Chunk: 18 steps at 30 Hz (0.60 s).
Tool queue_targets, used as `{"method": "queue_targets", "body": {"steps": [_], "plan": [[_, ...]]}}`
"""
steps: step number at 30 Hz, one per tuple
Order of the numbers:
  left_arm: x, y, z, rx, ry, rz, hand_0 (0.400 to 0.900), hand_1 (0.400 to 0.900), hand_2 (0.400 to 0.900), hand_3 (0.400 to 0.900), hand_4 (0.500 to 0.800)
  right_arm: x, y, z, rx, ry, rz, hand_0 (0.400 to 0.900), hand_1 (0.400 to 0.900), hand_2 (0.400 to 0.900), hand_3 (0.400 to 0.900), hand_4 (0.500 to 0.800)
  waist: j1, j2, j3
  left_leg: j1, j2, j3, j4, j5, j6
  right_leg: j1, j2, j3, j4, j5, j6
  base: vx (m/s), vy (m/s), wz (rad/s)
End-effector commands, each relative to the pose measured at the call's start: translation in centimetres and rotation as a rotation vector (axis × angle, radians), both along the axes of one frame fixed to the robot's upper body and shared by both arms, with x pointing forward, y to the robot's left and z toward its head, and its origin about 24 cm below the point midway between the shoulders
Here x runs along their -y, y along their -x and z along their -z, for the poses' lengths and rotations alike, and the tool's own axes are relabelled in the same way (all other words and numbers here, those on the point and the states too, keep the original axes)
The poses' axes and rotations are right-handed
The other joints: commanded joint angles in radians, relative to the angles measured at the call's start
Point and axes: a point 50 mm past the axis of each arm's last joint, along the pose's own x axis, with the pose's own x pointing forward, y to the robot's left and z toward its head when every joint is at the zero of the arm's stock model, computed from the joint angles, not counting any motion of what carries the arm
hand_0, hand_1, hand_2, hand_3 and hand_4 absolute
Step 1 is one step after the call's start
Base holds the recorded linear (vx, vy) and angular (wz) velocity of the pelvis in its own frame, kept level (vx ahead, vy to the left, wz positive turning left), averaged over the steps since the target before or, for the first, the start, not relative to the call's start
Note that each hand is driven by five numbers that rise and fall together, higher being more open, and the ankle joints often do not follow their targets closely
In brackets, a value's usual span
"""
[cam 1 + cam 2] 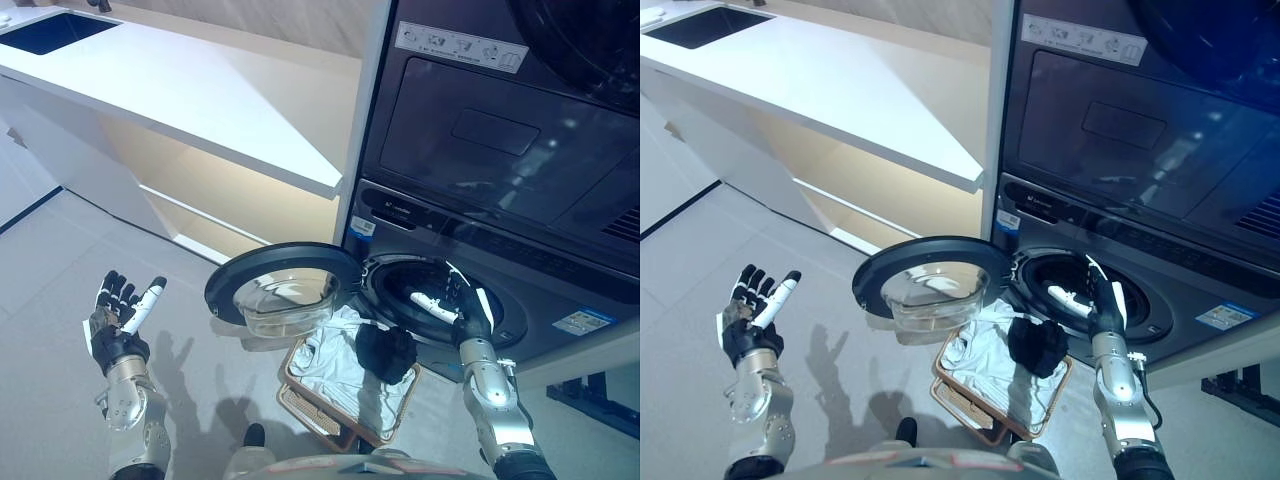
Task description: Put the clothes in the basket into the washing machine.
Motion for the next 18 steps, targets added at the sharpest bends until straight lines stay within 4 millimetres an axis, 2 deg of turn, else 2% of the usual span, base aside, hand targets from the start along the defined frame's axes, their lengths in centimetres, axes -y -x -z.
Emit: {"method": "queue_targets", "body": {"steps": [1,15,18], "plan": [[-2.19,-1.04,-5.02,0.229,-0.15,-0.025,0.9,0.9,0.9,0.9,0.8,0.06,-2.19,-4.65,0.254,0.039,-0.025,0.9,0.9,0.9,0.9,0.8,-0.007,0.0,-0.056,-0.044,0.005,-0.035,0.016,-0.008,0.034,-0.002,-0.031,0.012,0.106,-0.077,0.027,0.0,0.0,0.0],[-2.12,-0.84,-5.17,0.249,-0.142,-0.032,0.9,0.9,0.9,0.9,0.8,0.04,-2.16,-4.51,0.242,0.053,-0.033,0.9,0.9,0.9,0.9,0.8,-0.007,-0.003,-0.046,-0.051,0.003,-0.031,0.014,-0.007,0.034,-0.01,-0.033,0.014,0.103,-0.071,0.029,0.0,0.0,0.0],[-2.2,-0.93,-5.41,0.26,-0.147,-0.028,0.9,0.9,0.9,0.9,0.8,0.12,-2.56,-4.6,0.221,0.136,-0.055,0.9,0.9,0.9,0.9,0.8,-0.005,-0.002,-0.03,-0.067,0.002,-0.033,0.018,-0.001,0.034,-0.026,-0.032,0.016,0.105,-0.068,0.029,-0.03,0.007,0.0]]}}
